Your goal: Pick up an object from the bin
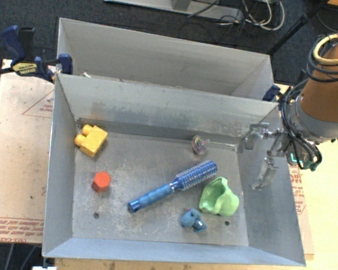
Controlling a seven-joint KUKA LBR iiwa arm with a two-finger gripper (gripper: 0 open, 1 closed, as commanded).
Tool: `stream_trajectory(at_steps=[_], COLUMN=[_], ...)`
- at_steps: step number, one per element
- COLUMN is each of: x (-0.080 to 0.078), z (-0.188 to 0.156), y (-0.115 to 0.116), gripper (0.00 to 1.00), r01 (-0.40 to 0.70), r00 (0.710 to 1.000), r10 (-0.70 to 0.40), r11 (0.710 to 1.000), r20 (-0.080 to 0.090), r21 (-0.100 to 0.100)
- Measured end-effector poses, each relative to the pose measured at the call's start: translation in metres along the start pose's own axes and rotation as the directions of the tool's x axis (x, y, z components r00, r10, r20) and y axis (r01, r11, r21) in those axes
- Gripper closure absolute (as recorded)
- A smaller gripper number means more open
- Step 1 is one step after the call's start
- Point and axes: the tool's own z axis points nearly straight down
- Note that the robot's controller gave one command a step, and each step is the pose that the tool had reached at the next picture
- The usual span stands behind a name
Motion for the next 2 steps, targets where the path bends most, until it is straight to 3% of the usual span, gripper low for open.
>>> stream_trajectory(at_steps=[1, 2], x=[-0.013, -0.025], z=[0.181, 0.147], y=[0.095, 0.12], gripper=[0.0, 0.0], r01=[0.262, 0.633], r00=[0.965, 0.774], r10=[-0.262, -0.633], r11=[0.965, 0.774], r20=[-0.002, 0.005], r21=[-0.003, 0.001])
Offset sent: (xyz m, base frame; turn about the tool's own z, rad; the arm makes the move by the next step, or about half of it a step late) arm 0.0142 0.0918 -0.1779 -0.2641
